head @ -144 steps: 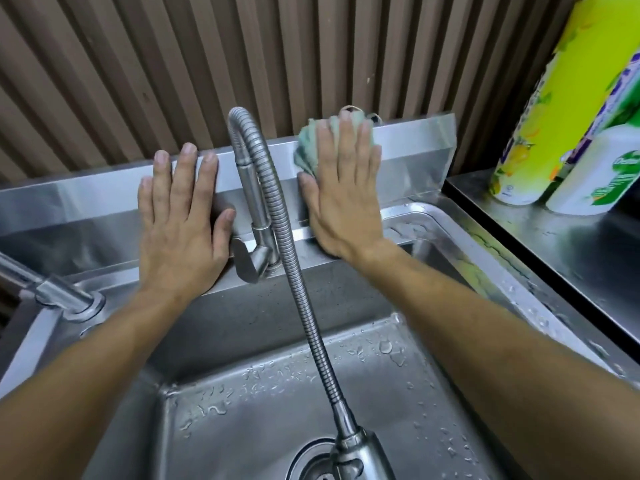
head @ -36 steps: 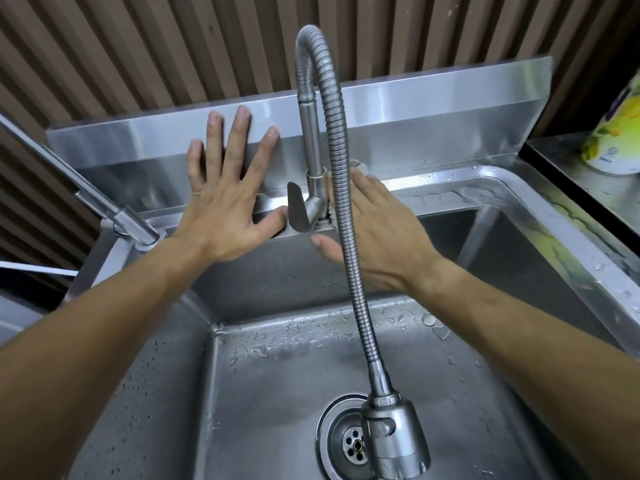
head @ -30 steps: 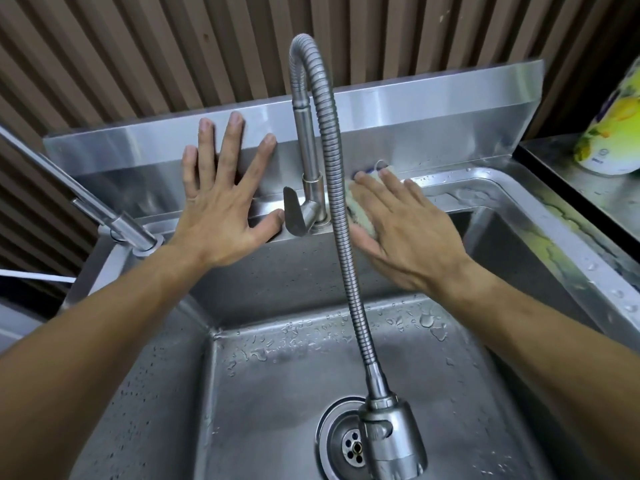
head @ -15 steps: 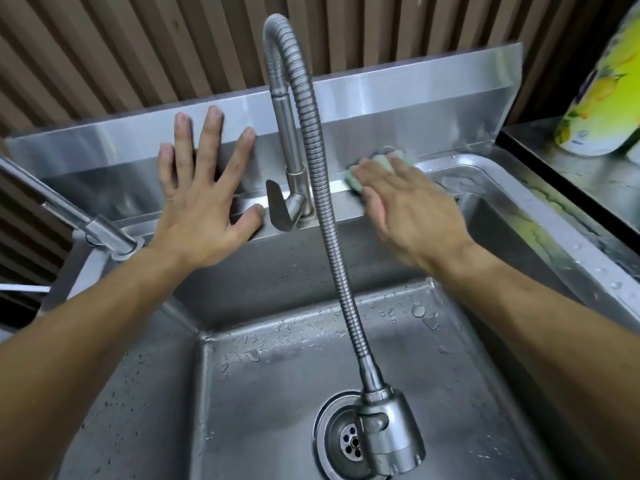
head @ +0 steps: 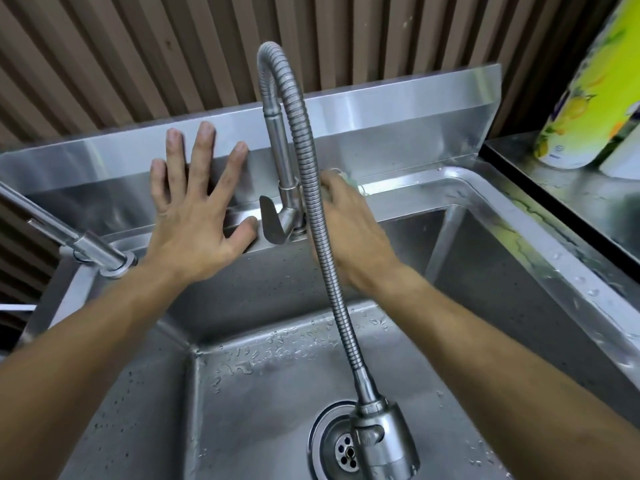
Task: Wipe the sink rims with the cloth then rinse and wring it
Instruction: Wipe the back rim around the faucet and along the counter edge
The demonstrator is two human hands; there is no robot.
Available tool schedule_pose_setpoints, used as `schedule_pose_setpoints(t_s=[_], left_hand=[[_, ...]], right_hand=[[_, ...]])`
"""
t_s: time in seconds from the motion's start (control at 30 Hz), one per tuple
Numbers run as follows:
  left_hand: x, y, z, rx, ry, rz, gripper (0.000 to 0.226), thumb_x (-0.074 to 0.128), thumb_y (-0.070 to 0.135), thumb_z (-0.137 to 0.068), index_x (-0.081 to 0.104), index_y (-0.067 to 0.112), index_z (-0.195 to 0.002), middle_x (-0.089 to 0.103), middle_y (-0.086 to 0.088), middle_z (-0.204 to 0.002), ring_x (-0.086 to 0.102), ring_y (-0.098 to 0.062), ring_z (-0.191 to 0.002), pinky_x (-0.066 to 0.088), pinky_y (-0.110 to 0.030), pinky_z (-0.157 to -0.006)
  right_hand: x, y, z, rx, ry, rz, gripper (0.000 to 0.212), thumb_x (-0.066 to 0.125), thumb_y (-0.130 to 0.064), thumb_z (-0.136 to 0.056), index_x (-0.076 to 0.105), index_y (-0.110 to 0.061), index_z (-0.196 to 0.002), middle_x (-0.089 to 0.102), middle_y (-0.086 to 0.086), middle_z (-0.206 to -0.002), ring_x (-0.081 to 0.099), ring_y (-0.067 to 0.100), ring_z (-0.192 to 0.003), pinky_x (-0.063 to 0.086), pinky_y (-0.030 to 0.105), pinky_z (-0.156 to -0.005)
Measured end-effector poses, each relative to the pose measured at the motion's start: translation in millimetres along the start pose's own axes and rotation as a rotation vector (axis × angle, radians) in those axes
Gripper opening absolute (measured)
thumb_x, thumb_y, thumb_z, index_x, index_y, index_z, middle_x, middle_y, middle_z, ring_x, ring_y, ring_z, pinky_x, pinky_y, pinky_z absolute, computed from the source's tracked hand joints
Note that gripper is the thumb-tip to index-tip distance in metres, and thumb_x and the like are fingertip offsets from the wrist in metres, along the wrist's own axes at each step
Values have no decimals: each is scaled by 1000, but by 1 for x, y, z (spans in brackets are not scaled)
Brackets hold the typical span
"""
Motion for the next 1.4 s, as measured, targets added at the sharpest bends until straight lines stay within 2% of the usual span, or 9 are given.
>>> schedule_pose_setpoints(t_s=[0.23, 0.37, 0.63, 0.87, 0.97, 1.07, 1.13, 1.23, 1.4], left_hand=[[-1, 0, 0, -5, -11, 17, 91, 39, 54, -85, 2, 33, -165, -16, -6, -172, -19, -41, -155, -14, -55, -121], [0, -3, 1, 3, -19, 15, 91, 40, 56, -85, 1, 34, -165, -17, -5, -172, -19, -41, -155, -16, -54, -121], [-2, 0, 1, -4, -38, 20, 92, 39, 56, -84, -1, 34, -164, -19, -5, -171, -23, -38, -154, -17, -54, -121], [0, -2, 1, -2, -27, 21, 93, 39, 56, -83, -1, 35, -164, -21, -3, -171, -28, -31, -153, -18, -52, -121], [0, -2, 1, -7, -21, 25, 93, 38, 56, -83, -1, 35, -164, -22, -2, -171, -29, -30, -153, -18, -52, -121], [1, -1, 1, -9, -16, 26, 92, 39, 56, -84, 0, 34, -164, -20, -3, -171, -26, -34, -154, -17, -53, -121], [1, 0, 0, -11, -11, 25, 93, 44, 55, -85, 0, 35, -164, -20, -3, -171, -25, -35, -154, -17, -53, -121], [2, -1, 1, -17, 5, 24, 94, 47, 54, -85, 0, 35, -164, -21, -1, -171, -28, -30, -153, -20, -50, -120], [1, 0, 0, -8, -8, 22, 93, 45, 55, -85, -1, 36, -164, -20, -1, -171, -23, -37, -155, -22, -46, -120]], right_hand=[[-19, 33, -6, -262, -102, 155, 32, 40, -28, -109, 62, -16, -129, 45, 5, -129, 45, 19, -113, 40, 37, -105], [-32, 58, -2, -135, -10, 186, 43, 43, -24, -106, 54, -13, -146, 44, 9, -132, 48, 26, -116, 43, 41, -104], [-21, 63, 0, 318, 511, 6, 33, 42, -15, -104, 69, -4, -119, 47, 10, -112, 48, 25, -104, 42, 33, -100], [-7, 21, -20, -193, 415, 32, 19, 55, -10, -102, 63, -9, -120, 51, 12, -117, 49, 25, -104, 50, 37, -90], [-19, 50, -20, 16, 572, 3, 19, 50, -4, -99, 63, -3, -113, 53, 19, -119, 53, 32, -103, 48, 40, -93], [-35, 67, -13, 326, 716, -108, 21, 46, -2, -100, 60, -2, -115, 50, 18, -123, 48, 22, -106, 36, 11, -97], [-29, 51, -14, 241, 682, -126, 20, 48, -4, -102, 59, -4, -118, 46, 11, -126, 48, 17, -109, 37, 8, -100], [0, 13, -16, -161, 448, -129, 24, 49, -17, -104, 63, -9, -122, 52, -5, -131, 54, 19, -116, 50, 36, -106], [6, 26, -13, -319, 170, 206, 26, 47, -27, -106, 66, -17, -121, 49, 4, -147, 42, 22, -139, 32, 36, -119]])
Point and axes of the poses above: each hand's wrist, its own z-axis away from the middle knuckle, its own x-axis out of the palm, y = z × x, the point moved 2 cm from there along -z, towards the middle knuckle
